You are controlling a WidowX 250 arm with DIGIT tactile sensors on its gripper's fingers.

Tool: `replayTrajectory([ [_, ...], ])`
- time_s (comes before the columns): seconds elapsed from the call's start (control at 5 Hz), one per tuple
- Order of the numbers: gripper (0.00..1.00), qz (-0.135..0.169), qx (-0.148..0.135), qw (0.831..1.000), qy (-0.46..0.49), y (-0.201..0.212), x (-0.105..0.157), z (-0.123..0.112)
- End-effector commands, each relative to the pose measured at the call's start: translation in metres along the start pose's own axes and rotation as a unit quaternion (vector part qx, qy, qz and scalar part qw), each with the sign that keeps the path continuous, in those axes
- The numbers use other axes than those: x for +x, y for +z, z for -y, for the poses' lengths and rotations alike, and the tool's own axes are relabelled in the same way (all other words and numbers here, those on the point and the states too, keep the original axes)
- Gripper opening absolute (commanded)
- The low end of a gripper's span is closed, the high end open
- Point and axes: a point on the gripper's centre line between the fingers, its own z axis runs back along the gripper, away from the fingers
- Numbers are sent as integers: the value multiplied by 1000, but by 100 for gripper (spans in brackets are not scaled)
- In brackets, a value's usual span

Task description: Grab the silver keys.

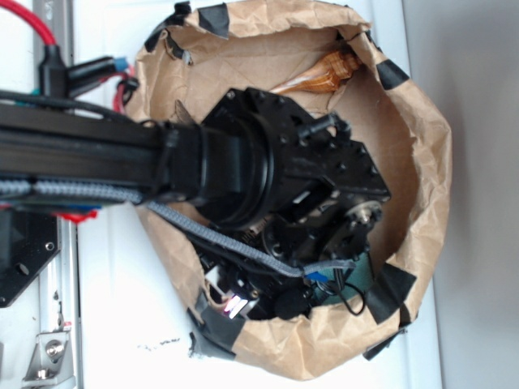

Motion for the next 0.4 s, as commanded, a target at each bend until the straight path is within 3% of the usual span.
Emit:
replayTrajectory([
  [0.0, 0, 140, -59, 985, -81, 55, -4, -14],
  [0.2, 0, 231, -125, 956, -128, 106, -20, -34],
])
